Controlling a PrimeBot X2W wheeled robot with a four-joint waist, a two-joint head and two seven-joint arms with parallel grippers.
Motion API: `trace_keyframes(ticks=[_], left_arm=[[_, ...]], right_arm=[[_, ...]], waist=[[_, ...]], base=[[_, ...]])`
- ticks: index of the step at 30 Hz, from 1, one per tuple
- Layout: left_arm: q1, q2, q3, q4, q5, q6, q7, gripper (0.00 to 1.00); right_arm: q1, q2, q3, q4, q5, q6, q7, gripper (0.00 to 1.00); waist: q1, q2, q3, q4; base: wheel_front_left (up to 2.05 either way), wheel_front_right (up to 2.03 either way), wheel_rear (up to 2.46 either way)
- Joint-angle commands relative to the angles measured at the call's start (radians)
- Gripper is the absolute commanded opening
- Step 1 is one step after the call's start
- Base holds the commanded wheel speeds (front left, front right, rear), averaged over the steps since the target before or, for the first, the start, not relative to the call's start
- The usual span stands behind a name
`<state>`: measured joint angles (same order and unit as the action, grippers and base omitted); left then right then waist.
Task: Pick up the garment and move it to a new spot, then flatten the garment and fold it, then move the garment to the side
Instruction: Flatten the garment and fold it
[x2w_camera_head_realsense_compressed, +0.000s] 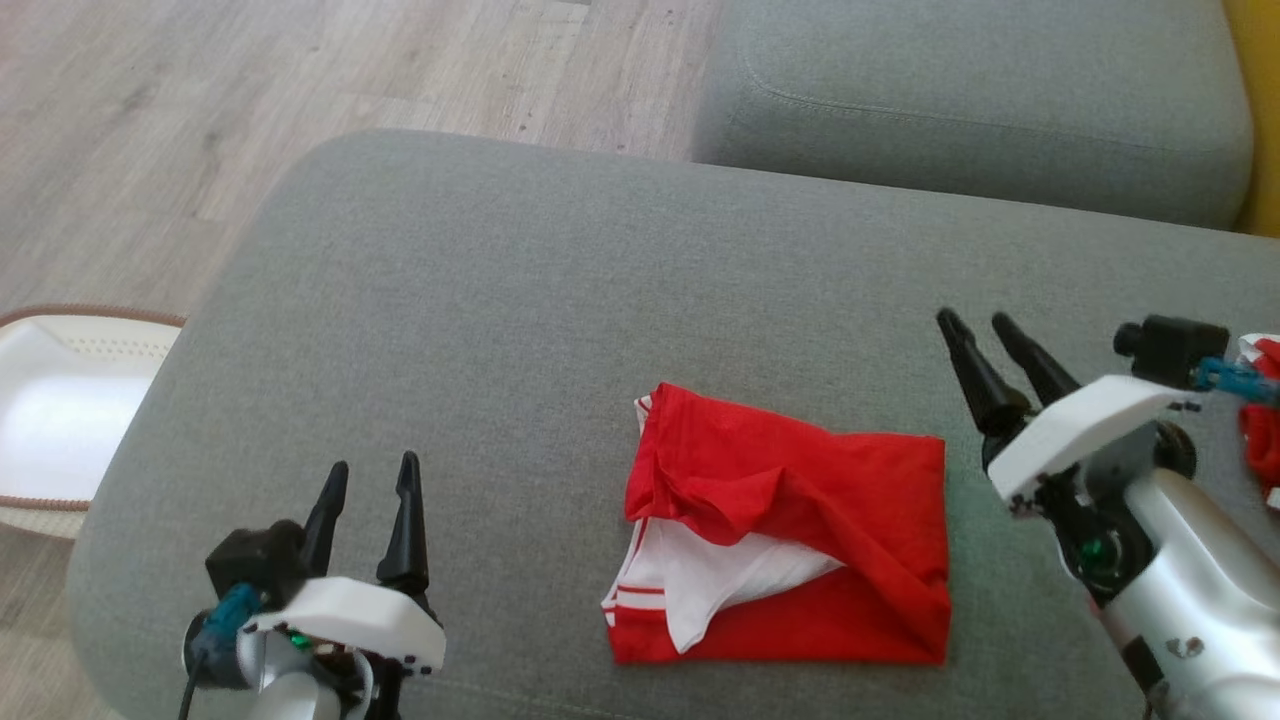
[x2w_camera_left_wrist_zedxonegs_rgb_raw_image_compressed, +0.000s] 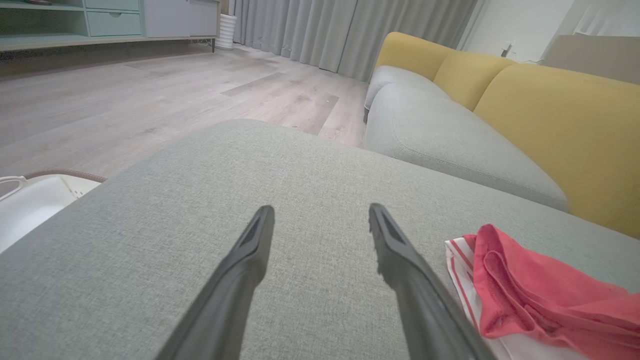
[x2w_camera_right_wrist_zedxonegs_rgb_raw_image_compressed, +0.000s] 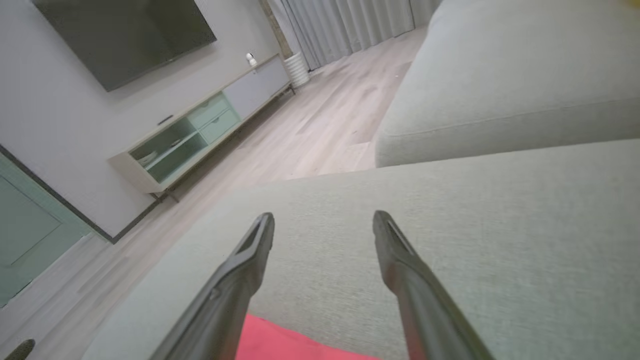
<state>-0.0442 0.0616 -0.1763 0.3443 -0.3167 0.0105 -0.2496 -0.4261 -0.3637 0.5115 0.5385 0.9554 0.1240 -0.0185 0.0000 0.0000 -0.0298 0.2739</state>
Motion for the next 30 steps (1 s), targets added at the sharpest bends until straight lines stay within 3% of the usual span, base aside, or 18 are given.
trace_keyframes(ticks=[1, 3, 4, 5, 6, 7, 12, 19, 25, 30], left_arm=[[-0.034, 0.001, 0.039, -0.036, 0.002, 0.004, -0.012, 1.0], [-0.033, 0.0, 0.039, -0.036, 0.001, 0.002, -0.012, 1.0], [-0.033, 0.0, 0.039, -0.035, 0.001, 0.002, -0.012, 1.0], [-0.034, -0.001, 0.039, -0.035, 0.001, 0.001, -0.012, 1.0], [-0.034, -0.001, 0.038, -0.034, 0.001, 0.001, -0.012, 1.0], [-0.035, -0.002, 0.037, -0.033, 0.001, 0.0, -0.012, 1.0], [-0.042, -0.004, 0.034, -0.029, 0.002, -0.003, -0.012, 1.0], [-0.039, -0.006, 0.04, -0.026, 0.002, -0.004, -0.012, 1.0], [-0.04, -0.007, 0.044, -0.028, 0.002, -0.002, -0.012, 1.0], [-0.044, -0.008, 0.044, -0.031, 0.003, -0.002, -0.012, 1.0]], right_arm=[[-0.014, -0.001, 0.006, -0.02, -0.004, 0.007, 0.006, 1.0], [-0.003, 0.004, 0.003, 0.007, 0.0, 0.007, 0.039, 1.0], [0.001, 0.013, 0.004, 0.018, 0.008, 0.007, 0.059, 0.93], [0.005, 0.022, 0.008, 0.03, 0.014, 0.007, 0.082, 0.67], [0.008, 0.032, 0.015, 0.043, 0.021, 0.007, 0.11, 0.27], [0.01, 0.044, 0.023, 0.053, 0.029, 0.007, 0.137, 0.0], [0.009, 0.109, 0.069, 0.109, 0.047, 0.007, 0.269, 0.0], [0.063, 0.195, 0.204, 0.029, 0.077, 0.007, 0.392, 0.0], [0.086, 0.243, 0.264, 0.008, 0.086, 0.007, 0.373, 0.0], [0.079, 0.245, 0.313, -0.098, 0.133, 0.007, 0.29, 0.0]], waist=[[0.0, 0.0, 0.0, -0.001], [0.0, 0.0, 0.001, -0.003], [0.0, 0.0, 0.001, -0.004], [0.0, 0.0, 0.002, -0.004], [0.0, 0.0, 0.003, -0.004], [0.0, 0.0, 0.003, -0.003], [0.0, 0.0, 0.007, 0.007], [0.0, 0.0, 0.011, 0.023], [0.0, 0.0, 0.014, 0.018], [0.0, 0.0, 0.017, 0.003]], base=[[0.0, 0.0, 0.0], [0.0, 0.0, 0.0], [0.0, 0.0, 0.0], [0.0, 0.0, 0.0], [0.0, 0.0, 0.0], [0.0, 0.0, 0.0], [0.0, 0.0, 0.0], [0.0, 0.0, 0.0], [0.0, 0.0, 0.0], [0.0, 0.0, 0.0]])
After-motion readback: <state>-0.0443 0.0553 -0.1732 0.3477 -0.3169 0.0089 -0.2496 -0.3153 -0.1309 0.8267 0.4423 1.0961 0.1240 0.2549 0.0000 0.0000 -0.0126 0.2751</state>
